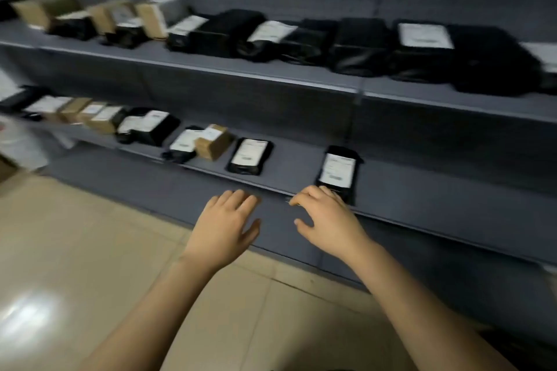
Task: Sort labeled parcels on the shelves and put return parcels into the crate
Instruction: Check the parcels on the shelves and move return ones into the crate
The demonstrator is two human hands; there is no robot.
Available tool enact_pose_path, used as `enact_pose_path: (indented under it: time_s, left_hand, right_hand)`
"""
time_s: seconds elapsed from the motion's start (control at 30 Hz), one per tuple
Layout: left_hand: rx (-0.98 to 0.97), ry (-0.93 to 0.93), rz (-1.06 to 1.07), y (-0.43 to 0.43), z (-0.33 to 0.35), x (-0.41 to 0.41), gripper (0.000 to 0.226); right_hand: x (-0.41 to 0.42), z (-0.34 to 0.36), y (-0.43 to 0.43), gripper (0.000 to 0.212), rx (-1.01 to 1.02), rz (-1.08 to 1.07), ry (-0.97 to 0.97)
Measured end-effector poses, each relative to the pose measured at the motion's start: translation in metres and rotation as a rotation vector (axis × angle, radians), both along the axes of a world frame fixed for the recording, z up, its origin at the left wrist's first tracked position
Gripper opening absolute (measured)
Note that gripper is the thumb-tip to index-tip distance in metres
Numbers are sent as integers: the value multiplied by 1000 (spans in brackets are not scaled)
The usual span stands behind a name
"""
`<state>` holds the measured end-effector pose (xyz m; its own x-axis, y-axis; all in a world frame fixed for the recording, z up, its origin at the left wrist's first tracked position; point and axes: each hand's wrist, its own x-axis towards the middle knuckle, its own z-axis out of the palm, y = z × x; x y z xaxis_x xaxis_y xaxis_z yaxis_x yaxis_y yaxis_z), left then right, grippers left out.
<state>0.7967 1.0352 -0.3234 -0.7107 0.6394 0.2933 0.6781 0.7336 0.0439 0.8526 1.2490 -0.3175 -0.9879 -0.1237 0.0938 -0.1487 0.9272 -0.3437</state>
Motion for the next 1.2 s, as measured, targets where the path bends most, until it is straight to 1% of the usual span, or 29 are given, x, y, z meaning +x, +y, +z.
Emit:
enact_pose_path:
  time_s: [0.2,0.43,0.6,0.83,1.07,1.2]
  left_hand:
    - [-6,48,198,-146,22,-36,39]
    - [13,89,392,-262,44,-70,36]
    - [25,112,505,-320,63,-119,37]
    - [35,227,630,-384,102,-236,39]
    - [68,343,709,-443,131,-341,36]
    - [71,360,705,-479,137,-391,36]
  right_hand:
    - [-84,21,-137,38,6,253,35]
    - [-169,52,-254,35,2,451,89]
    - [-242,66,-318,35,-10,550,137]
    - [-376,91,-398,35,-44,642,216]
    - [-495,123,-464,35,-80,675,270]
    - [-543,128,-501,33,-114,666,268]
